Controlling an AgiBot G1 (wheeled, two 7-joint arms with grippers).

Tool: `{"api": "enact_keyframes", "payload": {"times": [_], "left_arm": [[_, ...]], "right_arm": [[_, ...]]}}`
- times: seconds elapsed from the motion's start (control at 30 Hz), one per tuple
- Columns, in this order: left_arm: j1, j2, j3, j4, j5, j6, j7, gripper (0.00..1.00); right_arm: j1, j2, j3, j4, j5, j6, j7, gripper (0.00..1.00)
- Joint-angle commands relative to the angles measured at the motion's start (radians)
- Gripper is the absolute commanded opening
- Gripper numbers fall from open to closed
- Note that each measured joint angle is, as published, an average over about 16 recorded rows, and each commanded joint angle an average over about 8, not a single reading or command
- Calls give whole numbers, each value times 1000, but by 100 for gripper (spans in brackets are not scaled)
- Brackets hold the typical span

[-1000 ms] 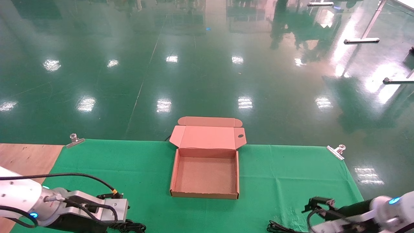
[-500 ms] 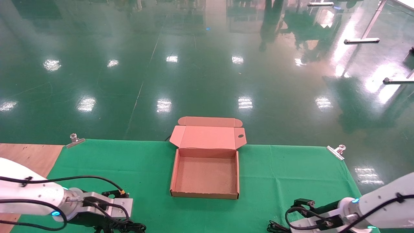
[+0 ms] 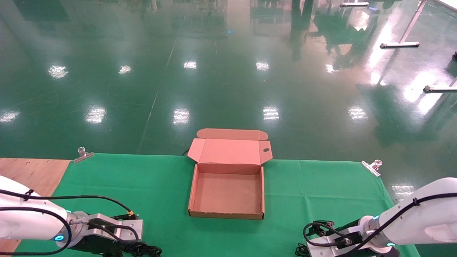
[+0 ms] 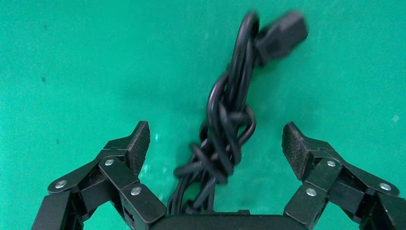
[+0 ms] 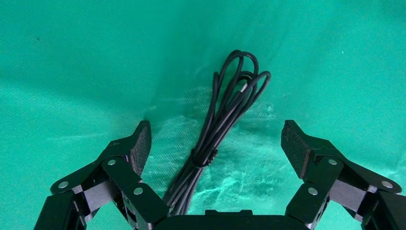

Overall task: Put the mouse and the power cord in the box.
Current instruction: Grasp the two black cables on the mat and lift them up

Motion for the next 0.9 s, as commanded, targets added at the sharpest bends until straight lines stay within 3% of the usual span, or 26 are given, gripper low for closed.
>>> {"api": "enact_keyframes", "payload": {"times": [0.03,0.07,0.1,0.9], "left_arm": [[-6,6,-4,32,-8,-1,32,18],[-11,8,-5,43,-10,-1,44,6],[-16,11,-6,53,-12,-3,54,0],[-78,76,10,212,8,-10,164,0]], "right_arm": [[9,-15,1,-43,3,6,-27,0],[15,-19,2,-58,6,7,-37,0],[20,-23,3,-73,8,7,-46,0],[86,-51,19,-251,37,-11,-185,0]]}}
